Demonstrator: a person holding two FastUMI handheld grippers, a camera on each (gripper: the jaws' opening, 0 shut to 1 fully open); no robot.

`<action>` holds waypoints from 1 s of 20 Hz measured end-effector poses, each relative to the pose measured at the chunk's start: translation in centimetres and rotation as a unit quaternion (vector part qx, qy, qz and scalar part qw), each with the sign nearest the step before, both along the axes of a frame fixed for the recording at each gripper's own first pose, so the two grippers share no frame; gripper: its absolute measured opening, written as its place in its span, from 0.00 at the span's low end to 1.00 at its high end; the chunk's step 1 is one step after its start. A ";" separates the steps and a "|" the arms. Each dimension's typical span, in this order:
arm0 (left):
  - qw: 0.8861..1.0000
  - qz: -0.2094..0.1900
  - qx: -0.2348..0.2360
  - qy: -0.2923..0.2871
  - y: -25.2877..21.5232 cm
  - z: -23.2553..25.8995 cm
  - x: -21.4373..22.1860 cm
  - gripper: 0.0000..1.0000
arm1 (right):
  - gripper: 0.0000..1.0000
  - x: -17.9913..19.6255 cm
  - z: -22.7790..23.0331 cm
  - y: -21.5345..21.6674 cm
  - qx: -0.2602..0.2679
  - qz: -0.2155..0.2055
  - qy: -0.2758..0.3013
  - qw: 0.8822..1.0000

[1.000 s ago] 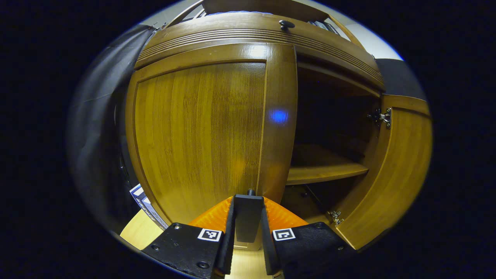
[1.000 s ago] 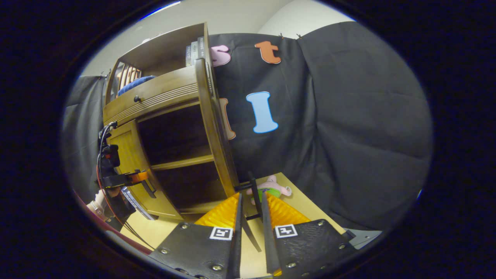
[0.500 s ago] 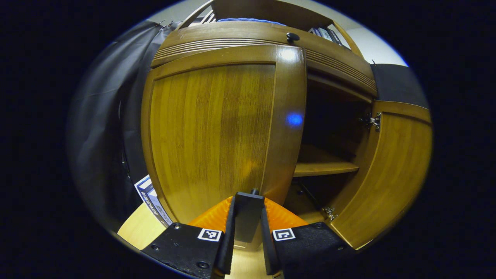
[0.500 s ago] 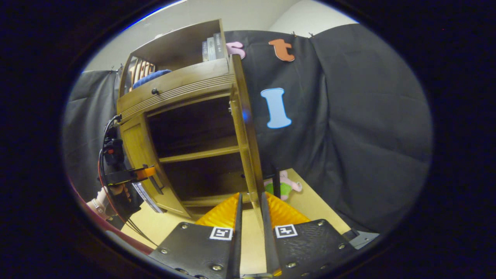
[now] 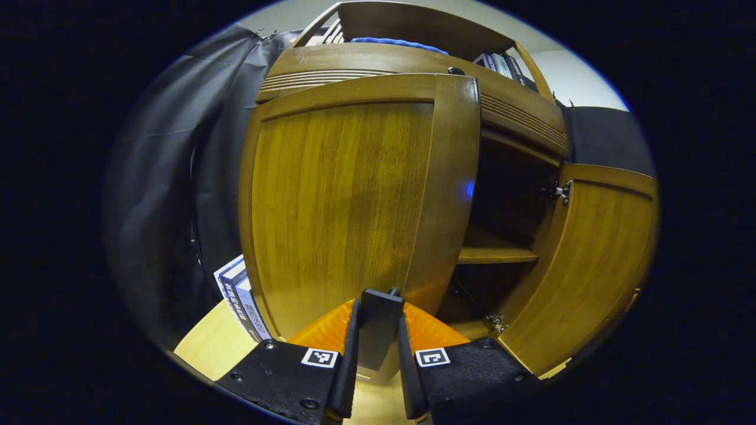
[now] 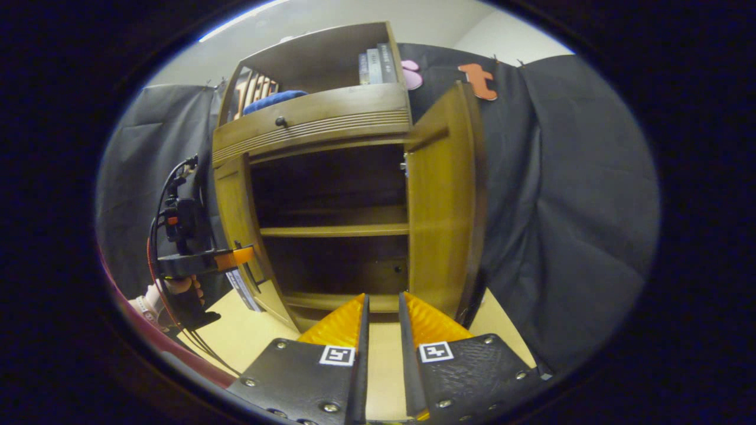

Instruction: Open the right door of the double-door shoe cabinet with the right hand, and open the left door with the left hand.

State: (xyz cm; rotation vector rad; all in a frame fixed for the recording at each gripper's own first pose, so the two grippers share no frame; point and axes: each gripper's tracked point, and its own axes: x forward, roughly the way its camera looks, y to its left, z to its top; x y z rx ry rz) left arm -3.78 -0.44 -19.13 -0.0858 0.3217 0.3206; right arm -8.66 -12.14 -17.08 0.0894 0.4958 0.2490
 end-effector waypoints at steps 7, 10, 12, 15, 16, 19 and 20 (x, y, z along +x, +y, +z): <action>1.000 -0.002 -0.012 -0.009 0.5 0.6 -2.7 0.34 | 0.25 -0.3 -0.7 4.1 0.003 0.056 0.006 0.998; 1.000 -0.004 -0.022 -0.013 0.7 0.9 -3.9 0.34 | 0.25 0.0 -0.9 5.7 0.009 0.077 0.007 0.997; 1.000 -0.008 -0.023 -0.015 1.0 1.0 -4.5 0.31 | 0.25 0.1 -1.1 6.7 0.016 0.090 0.007 0.996; 0.999 -0.020 -0.031 -0.018 1.3 1.2 -5.5 0.31 | 0.25 0.3 -1.2 8.3 0.028 0.106 0.008 0.994; 0.999 -0.025 -0.034 -0.019 1.3 1.2 -5.7 0.31 | 0.25 0.4 -1.3 8.8 0.031 0.112 0.010 0.993; 0.999 -0.040 -0.029 -0.015 1.5 1.3 -6.3 0.31 | 0.25 0.2 -2.1 10.1 0.035 0.128 0.023 0.991; 0.999 -0.043 -0.027 -0.014 1.6 1.4 -6.4 0.31 | 0.25 0.3 -2.4 10.4 0.035 0.133 0.029 0.990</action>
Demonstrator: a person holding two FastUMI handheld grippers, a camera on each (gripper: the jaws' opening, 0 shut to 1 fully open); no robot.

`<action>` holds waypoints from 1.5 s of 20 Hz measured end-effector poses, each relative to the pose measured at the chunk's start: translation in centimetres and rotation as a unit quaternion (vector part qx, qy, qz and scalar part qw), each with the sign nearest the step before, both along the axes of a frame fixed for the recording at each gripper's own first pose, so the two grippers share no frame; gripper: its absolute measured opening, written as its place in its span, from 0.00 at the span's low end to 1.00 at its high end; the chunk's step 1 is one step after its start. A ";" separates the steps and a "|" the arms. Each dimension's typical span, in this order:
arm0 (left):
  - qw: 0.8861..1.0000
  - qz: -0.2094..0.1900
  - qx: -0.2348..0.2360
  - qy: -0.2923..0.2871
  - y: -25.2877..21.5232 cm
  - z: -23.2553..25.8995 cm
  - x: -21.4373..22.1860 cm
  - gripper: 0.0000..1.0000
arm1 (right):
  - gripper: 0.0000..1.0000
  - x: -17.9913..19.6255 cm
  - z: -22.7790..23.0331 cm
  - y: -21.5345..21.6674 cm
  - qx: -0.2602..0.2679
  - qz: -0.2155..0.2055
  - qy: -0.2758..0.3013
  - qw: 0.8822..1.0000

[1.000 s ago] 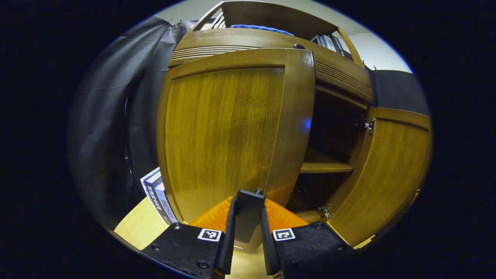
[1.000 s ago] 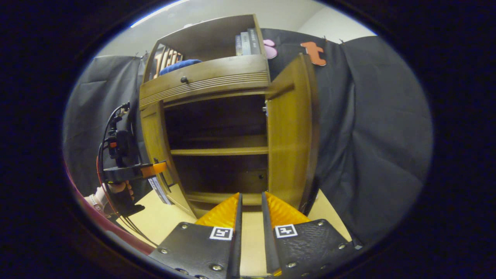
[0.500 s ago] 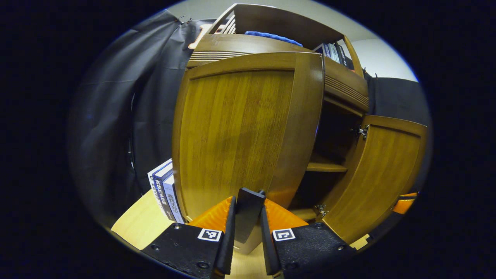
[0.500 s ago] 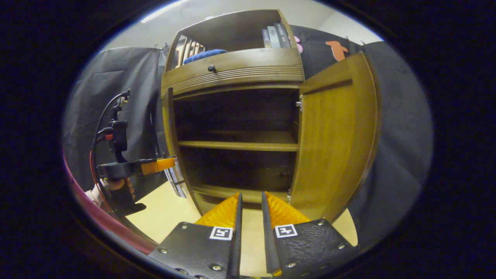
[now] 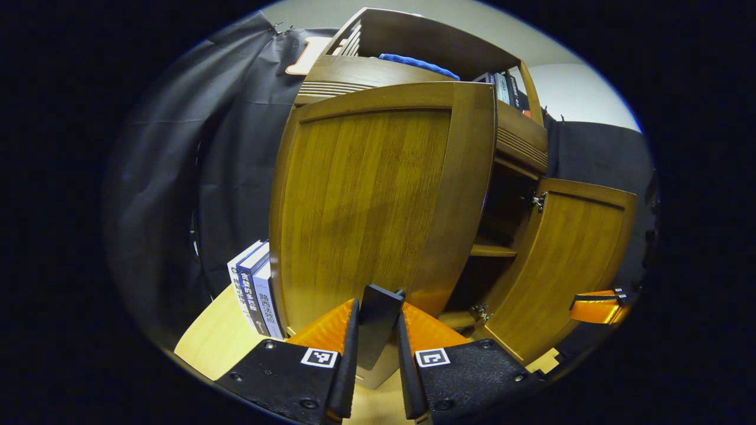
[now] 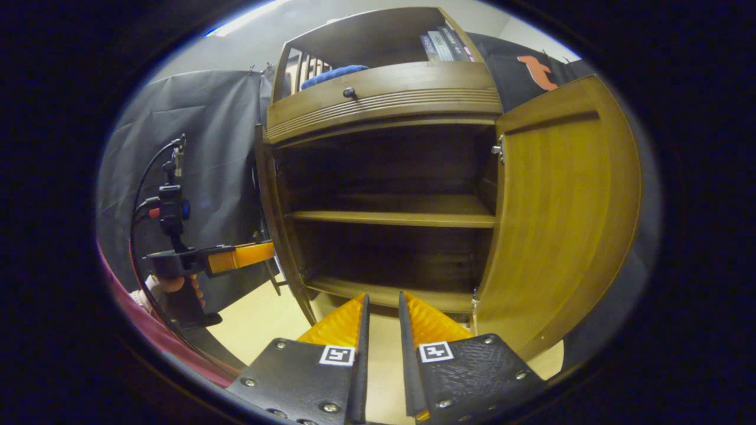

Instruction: Open the right door of the double-door shoe cabinet with the right hand, and open the left door with the left hand.

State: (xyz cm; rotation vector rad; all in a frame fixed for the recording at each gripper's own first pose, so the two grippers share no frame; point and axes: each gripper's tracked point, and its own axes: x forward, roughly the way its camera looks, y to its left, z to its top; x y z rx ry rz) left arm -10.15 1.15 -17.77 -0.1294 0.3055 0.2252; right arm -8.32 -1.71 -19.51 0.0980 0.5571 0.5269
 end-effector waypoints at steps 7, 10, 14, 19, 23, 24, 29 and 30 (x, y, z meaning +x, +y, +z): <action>0.999 0.010 -0.033 -0.018 0.5 0.0 -0.9 0.36 | 0.25 3.3 0.9 2.5 0.009 0.018 -0.001 1.000; 0.998 0.023 -0.049 -0.027 1.1 0.1 -2.0 0.42 | 0.25 5.1 1.3 3.4 0.010 0.028 -0.005 1.000; 0.999 0.029 -0.023 -0.021 1.9 0.0 -2.6 0.48 | 0.25 5.9 1.6 5.0 0.004 0.051 -0.005 0.999; 0.999 0.047 -0.017 -0.022 2.5 0.3 -3.4 0.47 | 0.25 5.6 1.4 7.4 0.010 0.072 -0.007 0.997; 0.998 0.065 -0.002 -0.019 4.7 0.7 -6.1 0.47 | 0.25 4.6 0.9 8.6 0.013 0.084 0.001 0.996; 0.997 0.068 -0.002 -0.019 5.0 0.9 -6.5 0.47 | 0.25 4.4 0.7 8.9 0.015 0.086 0.003 0.996; 0.996 0.093 0.000 -0.017 7.0 1.0 -8.1 0.47 | 0.25 4.0 0.2 10.0 0.024 0.095 0.012 0.995; 0.995 0.096 -0.003 -0.017 7.4 1.1 -8.2 0.48 | 0.25 3.8 0.2 10.2 0.024 0.097 0.012 0.995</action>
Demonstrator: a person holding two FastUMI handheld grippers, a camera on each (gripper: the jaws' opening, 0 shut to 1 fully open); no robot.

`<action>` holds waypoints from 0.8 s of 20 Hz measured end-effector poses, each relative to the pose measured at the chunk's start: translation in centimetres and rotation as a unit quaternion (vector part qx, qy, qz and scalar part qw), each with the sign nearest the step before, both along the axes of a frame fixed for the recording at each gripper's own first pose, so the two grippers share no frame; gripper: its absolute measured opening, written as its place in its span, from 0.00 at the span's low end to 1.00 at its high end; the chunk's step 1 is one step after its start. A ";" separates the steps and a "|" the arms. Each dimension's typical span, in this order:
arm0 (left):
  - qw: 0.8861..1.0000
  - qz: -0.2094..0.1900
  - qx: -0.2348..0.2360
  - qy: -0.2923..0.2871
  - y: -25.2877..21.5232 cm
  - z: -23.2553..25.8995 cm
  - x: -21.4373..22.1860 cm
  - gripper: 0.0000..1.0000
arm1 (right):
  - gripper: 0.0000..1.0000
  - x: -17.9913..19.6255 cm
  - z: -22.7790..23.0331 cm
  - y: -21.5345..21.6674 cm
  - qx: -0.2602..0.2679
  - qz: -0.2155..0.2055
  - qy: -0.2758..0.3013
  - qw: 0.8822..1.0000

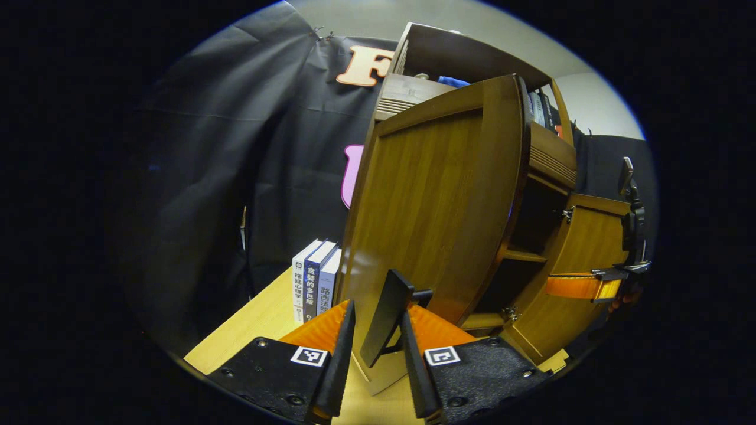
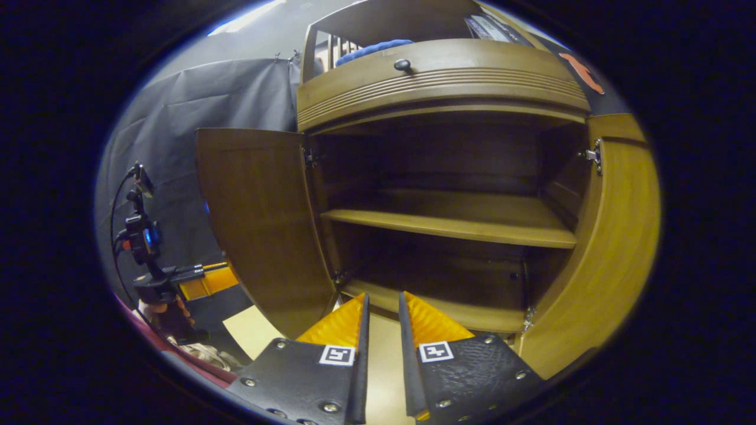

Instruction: Open the right door of the double-door shoe cabinet with the right hand, and open the left door with the left hand.

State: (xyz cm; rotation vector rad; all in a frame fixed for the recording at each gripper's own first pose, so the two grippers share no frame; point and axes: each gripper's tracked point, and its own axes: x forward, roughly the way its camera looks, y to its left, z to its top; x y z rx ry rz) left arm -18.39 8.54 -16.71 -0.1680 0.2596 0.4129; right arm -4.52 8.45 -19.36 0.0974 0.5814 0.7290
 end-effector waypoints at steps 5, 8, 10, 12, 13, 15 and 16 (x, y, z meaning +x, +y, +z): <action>1.000 0.023 0.004 0.004 1.9 -0.1 -1.7 0.40 | 0.25 -0.2 -0.4 0.9 0.001 0.008 0.004 1.000; 0.999 0.035 0.008 0.006 2.9 0.0 -2.6 0.40 | 0.25 -0.2 -0.5 1.5 0.005 0.012 0.007 1.000; 0.999 0.039 0.010 0.011 3.2 -0.1 -3.2 0.40 | 0.25 -0.1 -0.6 1.9 0.006 0.015 0.008 1.000; 0.999 0.042 0.014 0.014 3.6 0.0 -3.5 0.40 | 0.25 -0.2 -0.5 2.4 0.009 0.017 0.008 1.000; 0.999 0.045 0.016 0.016 3.8 -0.1 -3.6 0.40 | 0.25 -0.2 -0.4 2.6 0.011 0.017 0.008 1.000; 0.998 0.051 0.020 0.020 4.3 -0.3 -4.0 0.40 | 0.25 -0.2 -0.5 2.9 0.014 0.020 0.008 1.000; 0.998 0.057 0.023 0.022 4.7 -0.2 -4.3 0.40 | 0.25 -0.2 -0.5 3.0 0.014 0.022 0.008 1.000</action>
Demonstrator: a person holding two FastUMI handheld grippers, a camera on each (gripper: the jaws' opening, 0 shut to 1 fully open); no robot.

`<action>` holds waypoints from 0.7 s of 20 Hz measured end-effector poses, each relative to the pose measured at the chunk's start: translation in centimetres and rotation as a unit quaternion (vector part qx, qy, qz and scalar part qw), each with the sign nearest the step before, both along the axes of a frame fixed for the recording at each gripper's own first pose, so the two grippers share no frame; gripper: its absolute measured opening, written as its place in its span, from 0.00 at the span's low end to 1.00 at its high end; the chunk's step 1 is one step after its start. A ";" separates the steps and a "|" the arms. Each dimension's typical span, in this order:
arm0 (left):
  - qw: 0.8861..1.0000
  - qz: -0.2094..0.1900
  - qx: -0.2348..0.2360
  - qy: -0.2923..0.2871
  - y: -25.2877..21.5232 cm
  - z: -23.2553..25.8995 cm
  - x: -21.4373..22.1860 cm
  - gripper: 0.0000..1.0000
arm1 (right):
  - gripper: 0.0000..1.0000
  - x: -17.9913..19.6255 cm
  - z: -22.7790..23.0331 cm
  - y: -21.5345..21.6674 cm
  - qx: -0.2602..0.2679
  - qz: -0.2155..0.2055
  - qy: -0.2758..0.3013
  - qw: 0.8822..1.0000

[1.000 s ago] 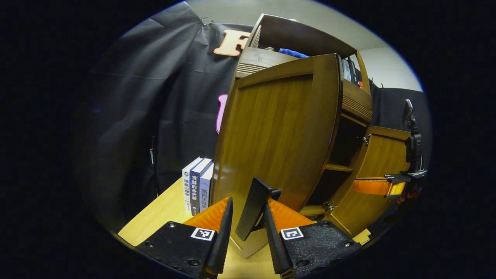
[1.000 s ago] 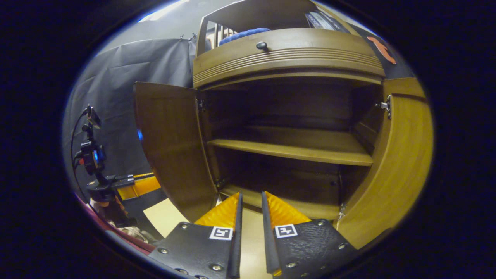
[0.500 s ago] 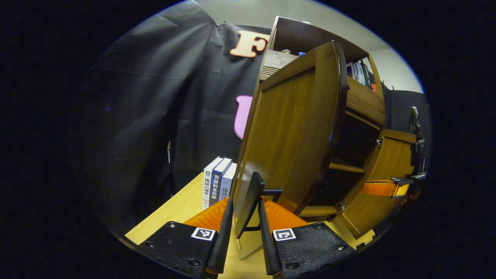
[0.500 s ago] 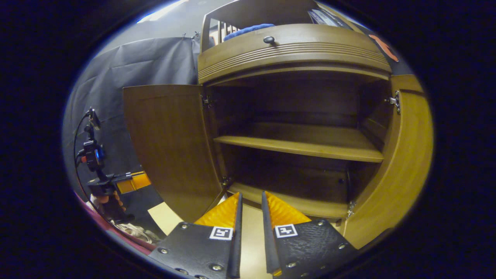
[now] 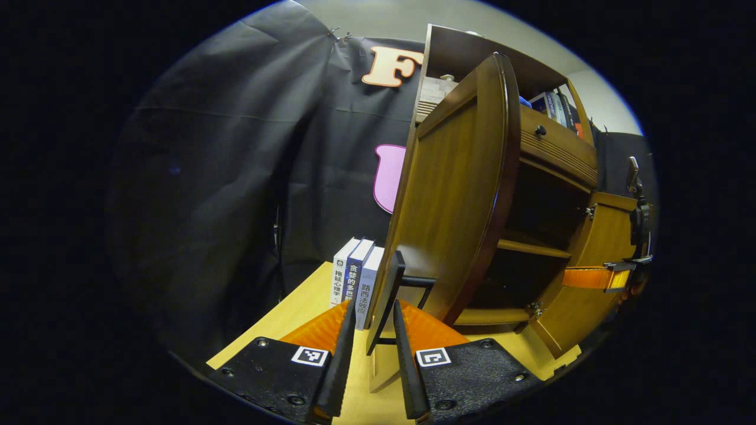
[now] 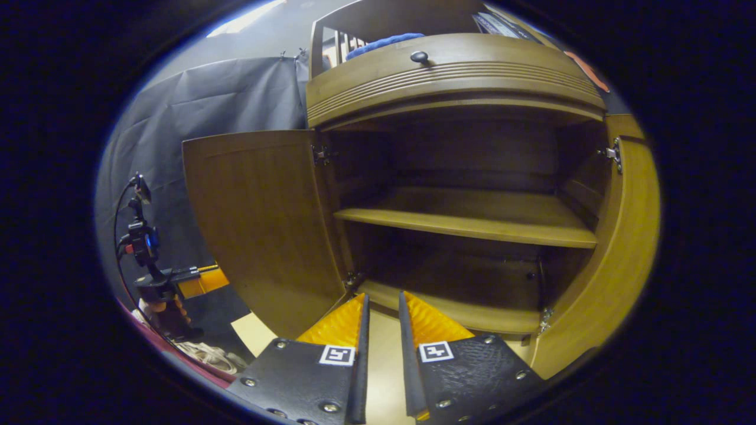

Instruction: Open the right door of the double-door shoe cabinet with the right hand, and open the left door with the left hand.

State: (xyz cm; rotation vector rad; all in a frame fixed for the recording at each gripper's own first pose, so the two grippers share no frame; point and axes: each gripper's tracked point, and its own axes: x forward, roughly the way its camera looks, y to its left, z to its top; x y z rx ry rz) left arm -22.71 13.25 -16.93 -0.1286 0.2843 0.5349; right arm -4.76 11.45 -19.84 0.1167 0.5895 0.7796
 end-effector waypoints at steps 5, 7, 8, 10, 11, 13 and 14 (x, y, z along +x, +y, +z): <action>1.000 0.025 0.005 0.001 1.1 0.4 -1.4 0.40 | 0.25 0.1 -0.2 -0.1 0.001 0.004 0.000 1.000; 1.000 0.029 0.008 0.004 1.1 0.5 -1.6 0.40 | 0.25 0.1 -0.2 -0.2 0.006 0.003 0.002 1.000; 0.999 0.031 0.010 0.006 1.2 0.6 -1.8 0.40 | 0.25 0.0 -0.2 -0.1 0.008 0.003 0.003 1.000; 0.999 0.040 0.016 0.008 1.5 0.8 -2.1 0.40 | 0.25 -0.1 -0.2 0.0 0.010 0.006 0.004 1.000; 0.999 0.044 0.018 0.009 1.7 0.8 -2.4 0.40 | 0.25 -0.1 -0.3 0.0 0.009 0.008 0.004 1.000; 0.998 0.050 0.021 0.012 1.8 1.0 -2.8 0.40 | 0.26 -0.3 -0.3 0.0 0.010 0.012 0.004 1.000; 0.998 0.053 0.022 0.013 1.9 1.1 -2.9 0.40 | 0.25 -0.4 -0.3 0.0 0.011 0.013 0.005 1.000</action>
